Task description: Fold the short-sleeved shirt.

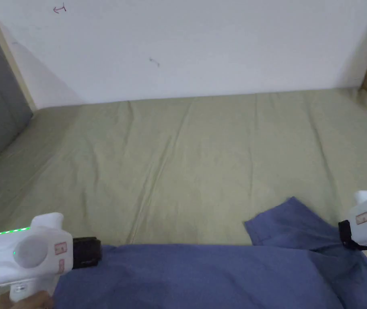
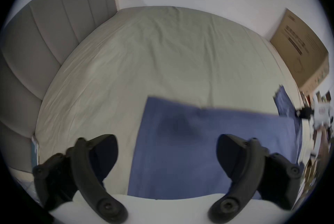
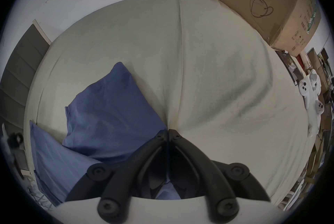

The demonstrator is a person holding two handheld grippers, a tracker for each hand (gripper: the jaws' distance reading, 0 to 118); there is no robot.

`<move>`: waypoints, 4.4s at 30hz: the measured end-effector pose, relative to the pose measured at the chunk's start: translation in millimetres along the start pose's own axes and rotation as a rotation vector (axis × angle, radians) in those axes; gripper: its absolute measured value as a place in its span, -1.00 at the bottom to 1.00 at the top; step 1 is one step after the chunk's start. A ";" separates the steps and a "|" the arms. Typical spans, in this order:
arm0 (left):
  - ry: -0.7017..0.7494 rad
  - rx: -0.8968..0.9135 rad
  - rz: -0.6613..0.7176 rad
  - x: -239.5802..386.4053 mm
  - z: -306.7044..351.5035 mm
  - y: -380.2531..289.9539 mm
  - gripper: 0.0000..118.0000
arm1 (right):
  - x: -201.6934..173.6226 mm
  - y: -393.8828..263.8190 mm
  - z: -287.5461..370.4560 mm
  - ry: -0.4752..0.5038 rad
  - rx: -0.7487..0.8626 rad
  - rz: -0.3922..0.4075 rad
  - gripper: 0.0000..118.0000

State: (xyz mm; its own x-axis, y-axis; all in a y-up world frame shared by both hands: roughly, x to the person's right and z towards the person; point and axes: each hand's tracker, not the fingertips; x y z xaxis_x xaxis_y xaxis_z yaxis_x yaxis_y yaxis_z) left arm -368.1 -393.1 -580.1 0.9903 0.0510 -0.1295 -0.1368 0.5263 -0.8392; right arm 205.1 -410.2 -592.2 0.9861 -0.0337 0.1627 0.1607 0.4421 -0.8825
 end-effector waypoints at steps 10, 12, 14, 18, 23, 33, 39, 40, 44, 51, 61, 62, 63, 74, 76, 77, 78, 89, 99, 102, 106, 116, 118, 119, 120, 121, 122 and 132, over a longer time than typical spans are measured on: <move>0.051 -0.088 -0.051 10.1 -60.2 13.9 -0.10 | -3.6 -1.8 3.1 -0.001 -0.005 0.013 -0.99; 0.029 -0.085 -0.094 9.7 -48.5 9.6 -0.74 | -3.7 -2.1 13.7 0.002 0.007 0.030 -0.99; 0.012 -0.089 -0.090 8.8 -37.6 6.2 -0.97 | 0.8 -4.0 30.4 0.031 0.032 0.019 -0.99; -0.005 -0.022 -0.101 0.0 9.0 -9.0 -0.97 | 10.6 -22.4 77.8 0.125 0.062 0.034 -0.99; -0.045 0.045 -0.068 -25.2 89.6 -53.8 -0.97 | 24.0 -78.5 145.4 0.148 0.093 0.106 -0.99; -0.024 -0.003 -0.133 -47.4 172.7 -194.4 -0.97 | 57.3 -242.6 181.7 0.155 -0.044 0.081 -0.99; 0.075 -0.093 -0.155 -51.5 147.7 -228.1 0.36 | 51.6 -284.5 151.5 0.045 -0.034 0.089 -0.01; 0.069 -0.091 -0.141 -51.3 149.8 -226.8 0.41 | 46.9 -285.1 153.3 -0.013 -0.029 0.104 0.11; -0.017 -0.004 -0.055 -57.0 176.3 -218.6 0.47 | 35.7 -272.3 171.8 0.019 0.038 0.147 0.25; -0.057 0.035 -0.021 -47.8 184.6 -222.4 -0.99 | -36.0 -261.8 192.6 0.140 0.218 0.151 -1.00; -0.178 0.016 0.286 -105.6 175.5 -226.5 0.87 | -116.4 -269.9 163.6 0.306 0.087 0.251 -1.00; -0.203 0.019 0.295 -110.8 170.8 -227.6 0.96 | -119.6 -269.5 161.8 0.310 0.080 0.255 -1.00; -0.233 0.026 0.316 -115.8 166.5 -229.1 0.94 | -122.3 -269.0 159.6 0.312 0.072 0.258 -1.00; -0.328 -0.075 0.609 -138.4 98.4 -244.9 0.69 | -133.0 -272.4 143.7 0.274 -0.005 0.300 -1.00; -0.198 -0.050 0.516 -137.0 107.4 -243.8 -0.44 | -131.8 -271.6 140.2 0.275 -0.023 0.284 -1.00; -0.256 -0.062 0.559 -135.3 105.8 -245.5 -0.88 | -131.2 -271.8 139.1 0.275 -0.029 0.274 -1.00; -0.260 -0.066 0.582 -133.1 107.5 -244.3 -0.88 | -130.0 -272.2 137.5 0.273 -0.033 0.268 -1.00; -0.413 0.161 0.318 -44.6 208.5 -180.9 -0.88 | -64.5 -276.8 150.1 0.232 -0.005 0.095 -1.00; -0.647 0.025 -0.286 182.9 195.3 -195.8 -0.88 | 6.3 -291.6 163.4 0.198 0.028 -0.102 -1.00; -0.643 -0.086 -0.380 222.7 146.0 -225.0 -0.64 | 23.5 -299.8 167.7 0.187 0.034 -0.142 -1.00; -0.608 -0.256 -0.315 225.9 112.9 -253.3 0.59 | 41.1 -308.4 173.5 0.149 0.031 -0.155 -1.00; -0.561 -0.078 -0.033 128.1 150.7 -207.4 -0.71 | 42.4 -303.1 193.2 0.129 0.077 -0.143 -1.00; -0.527 -0.034 -0.050 121.2 152.8 -209.2 -1.00 | 39.1 -300.5 190.2 0.163 0.079 -0.143 -1.00; -0.517 -0.039 -0.058 121.7 149.8 -210.0 -1.00 | 37.2 -300.3 188.3 0.168 0.077 -0.145 -1.00; -0.500 -0.075 -0.088 126.7 144.4 -212.9 -1.00 | 35.0 -300.9 186.3 0.170 0.076 -0.147 -1.00; -0.489 -0.106 -0.105 130.7 138.3 -215.7 -1.00 | 33.5 -301.4 184.0 0.171 0.072 -0.146 -1.00; -0.498 -0.125 -0.142 137.0 133.1 -220.2 -1.00 | 32.1 -302.4 182.4 0.173 0.067 -0.144 -1.00; -0.556 -0.284 -0.234 222.2 103.3 -261.8 -1.00 | 37.3 -313.2 180.2 0.175 0.021 -0.138 -1.00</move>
State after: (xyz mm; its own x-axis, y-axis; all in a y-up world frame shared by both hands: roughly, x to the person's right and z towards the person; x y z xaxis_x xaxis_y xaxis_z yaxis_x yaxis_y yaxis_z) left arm -109.6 -431.9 -334.7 0.8497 0.4332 0.3005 0.1568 0.3365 -0.9285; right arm 183.9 -388.4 -230.2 0.9473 -0.2493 0.2011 0.2959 0.4411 -0.8473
